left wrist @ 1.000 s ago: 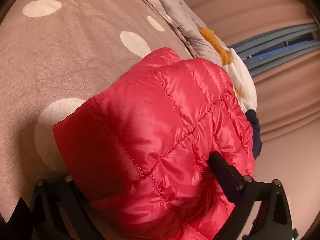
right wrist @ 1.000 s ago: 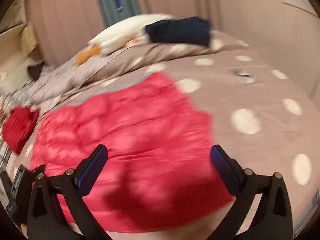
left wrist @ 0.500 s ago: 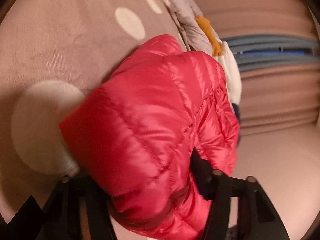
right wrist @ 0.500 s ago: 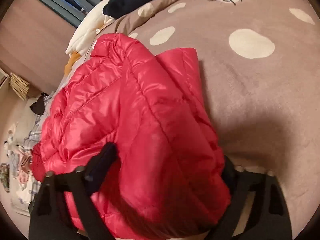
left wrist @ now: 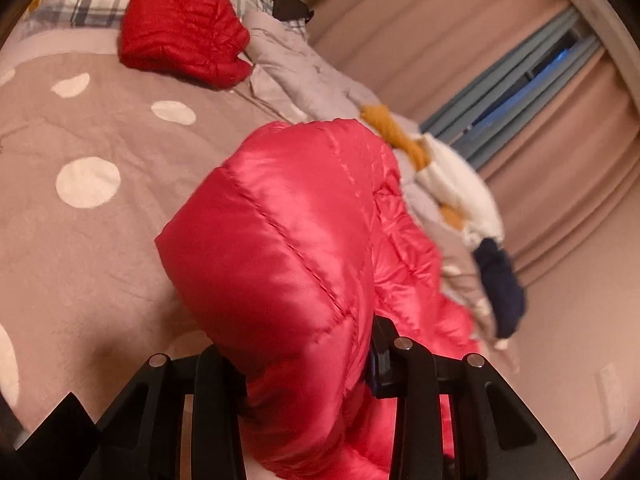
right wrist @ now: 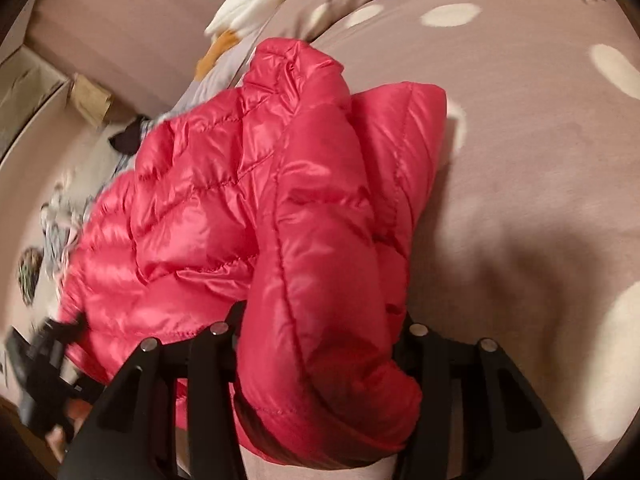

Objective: Fold large clothes

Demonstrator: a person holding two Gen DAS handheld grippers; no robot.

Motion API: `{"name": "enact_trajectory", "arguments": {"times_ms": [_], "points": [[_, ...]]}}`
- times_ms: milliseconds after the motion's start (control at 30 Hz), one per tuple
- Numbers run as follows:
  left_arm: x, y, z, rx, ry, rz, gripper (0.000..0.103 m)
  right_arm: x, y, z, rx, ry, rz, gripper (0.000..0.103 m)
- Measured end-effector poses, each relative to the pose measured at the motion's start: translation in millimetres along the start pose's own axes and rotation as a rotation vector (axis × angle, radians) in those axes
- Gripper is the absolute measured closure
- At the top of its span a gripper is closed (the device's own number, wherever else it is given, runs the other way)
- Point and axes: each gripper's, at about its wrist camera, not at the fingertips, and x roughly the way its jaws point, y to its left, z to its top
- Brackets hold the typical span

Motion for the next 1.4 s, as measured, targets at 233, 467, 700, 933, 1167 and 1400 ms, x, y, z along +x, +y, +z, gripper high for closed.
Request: {"name": "enact_trajectory", "arguments": {"times_ms": [233, 467, 700, 933, 1167, 1400], "points": [[-1.4, 10.3, 4.6, -0.101, 0.049, -0.129, 0.068, 5.7, 2.3, 10.0, -0.005, 0.020, -0.017, 0.053], [-9.7, -22.0, -3.8, -0.023, 0.065, -0.223, 0.068, 13.9, -0.8, 26.9, -0.042, 0.027, -0.044, 0.052], [-3.8, -61.4, -25.4, 0.069, 0.156, -0.338, 0.066, 18.1, 2.1, 27.9, -0.063, 0.023, -0.066, 0.052], [32.9, -99.8, -68.0, 0.216, 0.294, -0.370, 0.058, 17.0, 1.8, 25.4, -0.065, 0.024, -0.068, 0.052], [77.6, -91.0, -84.4, 0.126, 0.417, -0.439, 0.056, 17.1, -3.6, 24.9, -0.043, 0.025, -0.052, 0.052], [91.3, -99.6, -91.5, 0.206, 0.401, -0.409, 0.055, 16.9, -10.8, 27.5, -0.005, 0.033, -0.017, 0.052]]}}
